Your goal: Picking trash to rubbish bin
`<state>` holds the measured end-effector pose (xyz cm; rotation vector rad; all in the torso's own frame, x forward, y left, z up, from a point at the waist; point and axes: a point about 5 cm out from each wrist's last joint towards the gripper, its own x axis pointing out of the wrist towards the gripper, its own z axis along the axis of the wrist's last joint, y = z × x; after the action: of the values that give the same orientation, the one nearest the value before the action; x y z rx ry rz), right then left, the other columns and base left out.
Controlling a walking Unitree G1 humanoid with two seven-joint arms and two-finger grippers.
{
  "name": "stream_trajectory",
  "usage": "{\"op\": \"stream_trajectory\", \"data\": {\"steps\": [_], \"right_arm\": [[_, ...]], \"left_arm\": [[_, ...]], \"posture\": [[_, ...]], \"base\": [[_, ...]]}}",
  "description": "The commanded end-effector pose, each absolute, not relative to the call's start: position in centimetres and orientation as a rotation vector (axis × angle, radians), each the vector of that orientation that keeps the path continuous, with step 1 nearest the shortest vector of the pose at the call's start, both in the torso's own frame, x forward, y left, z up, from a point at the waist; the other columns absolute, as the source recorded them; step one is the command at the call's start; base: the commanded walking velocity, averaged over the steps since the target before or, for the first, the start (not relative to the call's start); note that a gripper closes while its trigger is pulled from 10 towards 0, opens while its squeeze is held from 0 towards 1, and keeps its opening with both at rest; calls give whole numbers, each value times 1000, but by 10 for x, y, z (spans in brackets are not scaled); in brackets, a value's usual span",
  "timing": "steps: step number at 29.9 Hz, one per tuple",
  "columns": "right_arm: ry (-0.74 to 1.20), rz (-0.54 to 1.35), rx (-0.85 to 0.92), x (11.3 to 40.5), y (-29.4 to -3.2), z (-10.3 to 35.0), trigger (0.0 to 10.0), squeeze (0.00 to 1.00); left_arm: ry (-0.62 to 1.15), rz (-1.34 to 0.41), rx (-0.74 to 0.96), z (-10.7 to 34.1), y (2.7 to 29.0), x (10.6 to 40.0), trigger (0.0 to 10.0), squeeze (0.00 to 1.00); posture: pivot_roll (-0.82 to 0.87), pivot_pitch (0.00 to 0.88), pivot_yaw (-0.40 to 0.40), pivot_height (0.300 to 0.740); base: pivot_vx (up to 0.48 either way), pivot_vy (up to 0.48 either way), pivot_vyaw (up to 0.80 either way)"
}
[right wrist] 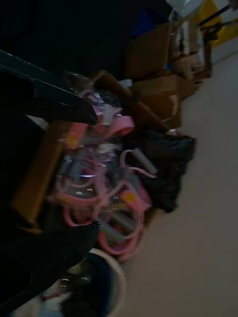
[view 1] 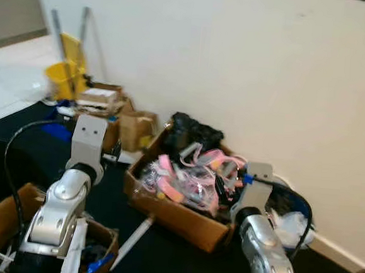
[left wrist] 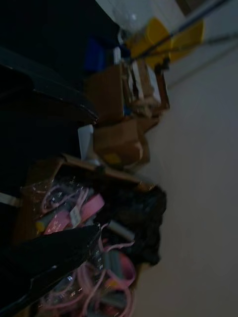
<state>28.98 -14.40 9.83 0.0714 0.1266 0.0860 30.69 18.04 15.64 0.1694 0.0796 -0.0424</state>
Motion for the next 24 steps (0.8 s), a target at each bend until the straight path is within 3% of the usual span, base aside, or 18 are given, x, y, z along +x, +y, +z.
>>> {"op": "stream_trajectory", "data": {"steps": [1,24], "right_arm": [[143,75,66,288,-147,96,10000,0],[169,52,68,282,-152,95,10000,0]], "left_arm": [[101,-46,180,151,181,306,10000,0],[102,-64,170,150,178,305,10000,0]], "posture": [[20,111,5,740],[14,125,8,740]], "base": [[0,0,-800],[0,0,-800]]}}
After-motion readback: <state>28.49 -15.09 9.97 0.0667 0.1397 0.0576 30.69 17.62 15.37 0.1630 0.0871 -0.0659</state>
